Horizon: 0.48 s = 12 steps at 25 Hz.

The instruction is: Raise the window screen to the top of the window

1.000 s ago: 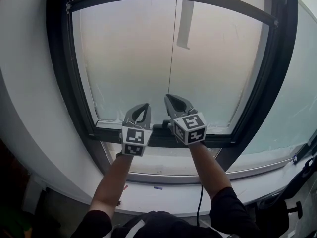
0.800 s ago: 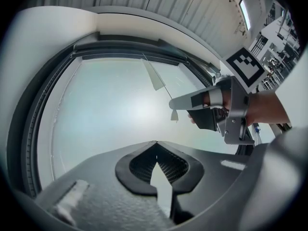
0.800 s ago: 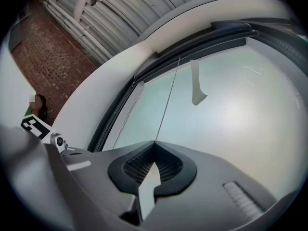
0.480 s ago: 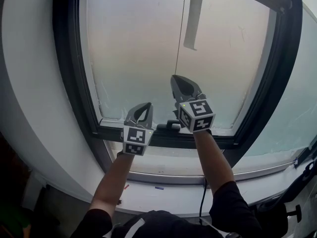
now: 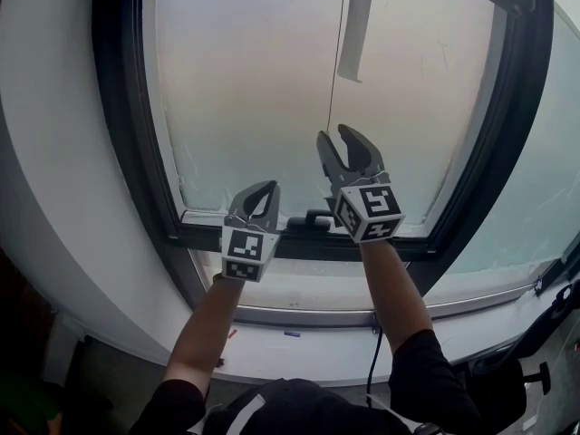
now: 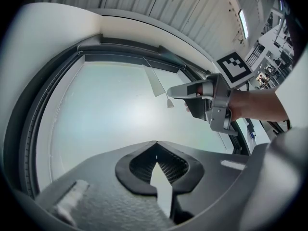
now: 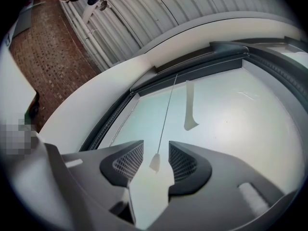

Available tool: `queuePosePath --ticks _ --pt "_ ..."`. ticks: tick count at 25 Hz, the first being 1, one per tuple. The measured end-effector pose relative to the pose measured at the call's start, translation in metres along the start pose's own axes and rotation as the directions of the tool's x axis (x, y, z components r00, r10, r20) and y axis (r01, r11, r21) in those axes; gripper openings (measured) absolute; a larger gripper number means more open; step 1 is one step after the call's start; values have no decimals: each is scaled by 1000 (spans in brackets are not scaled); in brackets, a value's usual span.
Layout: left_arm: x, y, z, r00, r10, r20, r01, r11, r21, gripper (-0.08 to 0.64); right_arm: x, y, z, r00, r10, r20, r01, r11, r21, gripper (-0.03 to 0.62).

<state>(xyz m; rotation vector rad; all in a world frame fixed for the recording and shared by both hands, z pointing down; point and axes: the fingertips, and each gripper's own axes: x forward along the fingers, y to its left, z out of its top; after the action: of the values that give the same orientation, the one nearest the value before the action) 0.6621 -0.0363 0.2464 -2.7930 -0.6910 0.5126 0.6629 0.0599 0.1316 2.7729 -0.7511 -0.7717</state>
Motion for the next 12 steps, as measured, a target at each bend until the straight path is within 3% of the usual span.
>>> queuePosePath --ticks 5,12 --pt "-13 -3 -6 999 -31 17 32 999 -28 5 -36 -6 -26 998 -59 -29 59 998 13 152" --pt "-42 -4 -29 998 -63 28 66 984 -165 5 -105 -1 -65 984 -125 -124 128 992 12 98"
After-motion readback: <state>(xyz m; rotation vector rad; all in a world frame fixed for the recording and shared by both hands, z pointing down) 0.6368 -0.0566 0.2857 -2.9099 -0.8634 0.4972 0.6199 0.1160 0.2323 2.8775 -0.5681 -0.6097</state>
